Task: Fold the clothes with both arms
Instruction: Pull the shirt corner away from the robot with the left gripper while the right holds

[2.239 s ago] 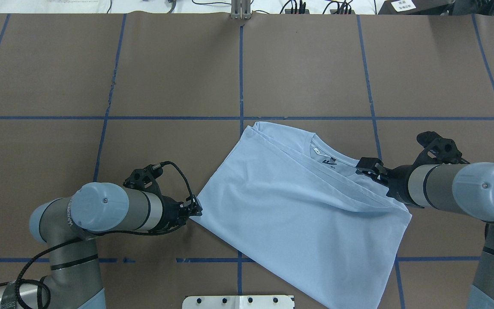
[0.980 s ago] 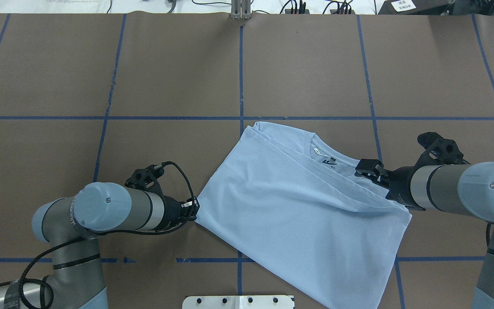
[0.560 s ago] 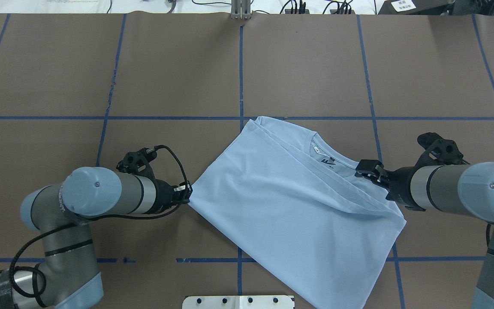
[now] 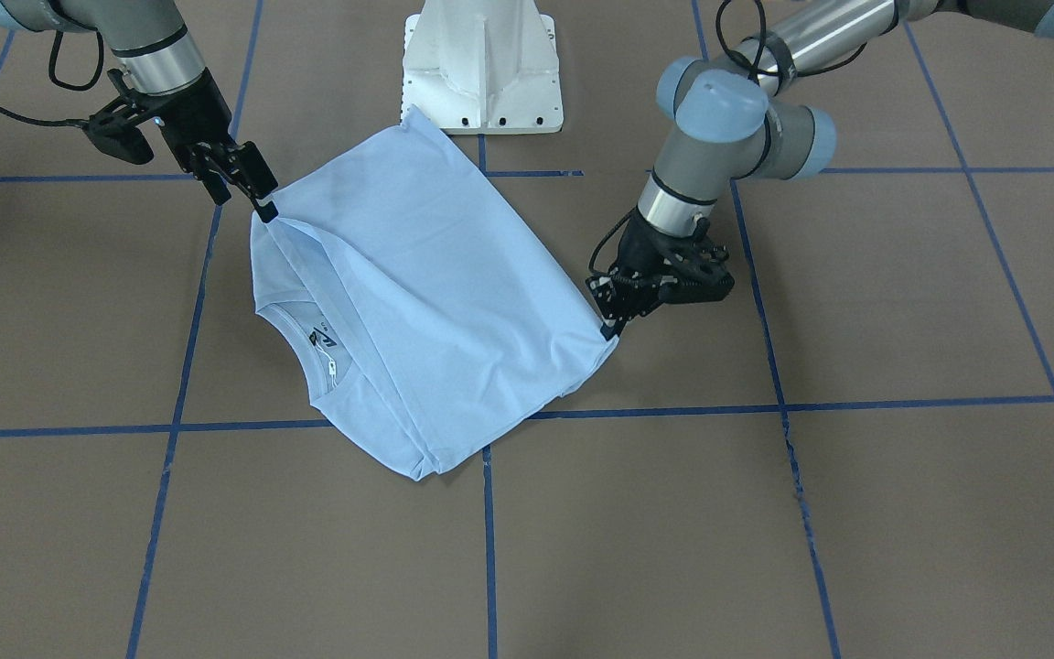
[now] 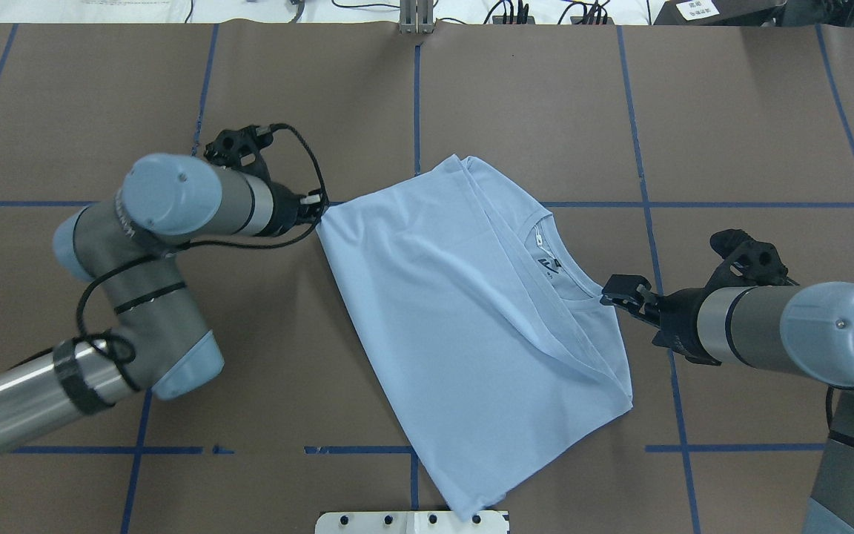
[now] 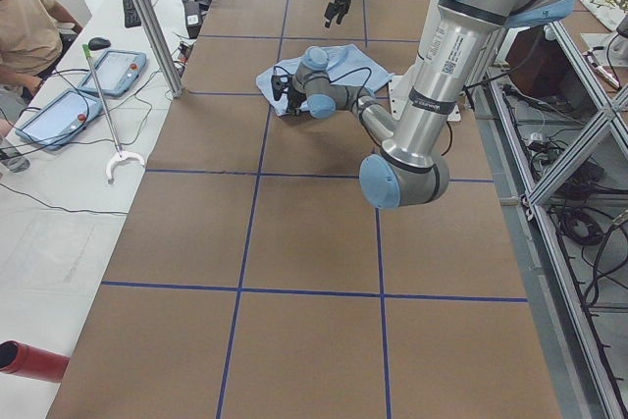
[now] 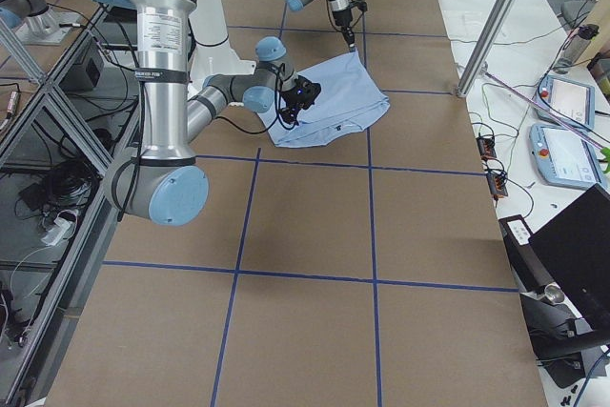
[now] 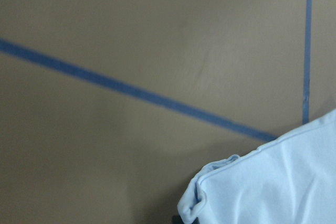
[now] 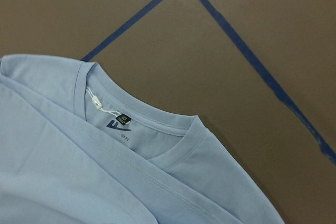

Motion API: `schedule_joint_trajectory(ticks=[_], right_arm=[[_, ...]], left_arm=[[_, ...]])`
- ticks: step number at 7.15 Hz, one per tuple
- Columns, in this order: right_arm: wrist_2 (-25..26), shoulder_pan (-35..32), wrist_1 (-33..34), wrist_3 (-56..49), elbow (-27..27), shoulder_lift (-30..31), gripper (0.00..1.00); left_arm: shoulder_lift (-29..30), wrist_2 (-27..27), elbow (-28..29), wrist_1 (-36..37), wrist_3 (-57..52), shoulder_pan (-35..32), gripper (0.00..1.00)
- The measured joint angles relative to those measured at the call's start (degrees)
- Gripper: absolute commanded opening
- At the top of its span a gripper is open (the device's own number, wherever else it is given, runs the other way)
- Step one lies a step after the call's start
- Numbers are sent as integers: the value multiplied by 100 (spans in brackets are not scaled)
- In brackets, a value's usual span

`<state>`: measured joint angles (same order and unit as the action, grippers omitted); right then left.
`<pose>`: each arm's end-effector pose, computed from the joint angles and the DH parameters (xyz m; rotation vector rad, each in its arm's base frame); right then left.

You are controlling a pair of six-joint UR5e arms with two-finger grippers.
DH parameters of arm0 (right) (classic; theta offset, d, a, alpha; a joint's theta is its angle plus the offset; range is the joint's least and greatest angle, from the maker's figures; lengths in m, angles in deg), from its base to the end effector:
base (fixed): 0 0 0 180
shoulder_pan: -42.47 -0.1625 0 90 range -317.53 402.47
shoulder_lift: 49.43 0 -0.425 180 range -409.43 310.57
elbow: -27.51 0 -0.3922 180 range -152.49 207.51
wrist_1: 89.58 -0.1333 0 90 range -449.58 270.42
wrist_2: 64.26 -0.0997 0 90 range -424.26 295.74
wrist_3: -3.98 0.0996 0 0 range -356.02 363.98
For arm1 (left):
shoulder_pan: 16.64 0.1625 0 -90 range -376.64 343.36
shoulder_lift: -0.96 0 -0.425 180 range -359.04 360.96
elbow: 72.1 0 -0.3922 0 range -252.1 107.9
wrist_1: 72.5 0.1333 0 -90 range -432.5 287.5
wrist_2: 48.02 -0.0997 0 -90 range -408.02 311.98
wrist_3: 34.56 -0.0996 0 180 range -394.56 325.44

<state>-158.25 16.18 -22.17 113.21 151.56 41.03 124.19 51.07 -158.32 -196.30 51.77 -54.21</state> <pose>-0.3576 -0.3176 0.3430 -0.0036 -1.0044 0.6943 0.4888 -0.5243 0.2804 0.2571 1.0907 -0.4417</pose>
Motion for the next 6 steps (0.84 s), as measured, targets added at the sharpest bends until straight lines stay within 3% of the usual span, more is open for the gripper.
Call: schedule_joint_trajectory(ticks=[1, 2, 3, 4, 6], right_arm=[[21, 46, 4, 143, -103, -178, 100], [29, 77, 10, 209, -156, -313, 100], [35, 120, 8, 242, -173, -412, 100], [42, 162, 4, 275, -186, -501, 100], [99, 253, 11, 323, -346, -762, 100]], left_arm=[[637, -2, 1056, -488, -29, -359, 0], [1144, -6, 2180, -1195, -42, -630, 43], [1439, -9, 2951, -1759, -52, -788, 54], [1563, -3, 3247, -2009, -57, -850, 54], [1376, 50, 2788, -2093, -38, -863, 55]])
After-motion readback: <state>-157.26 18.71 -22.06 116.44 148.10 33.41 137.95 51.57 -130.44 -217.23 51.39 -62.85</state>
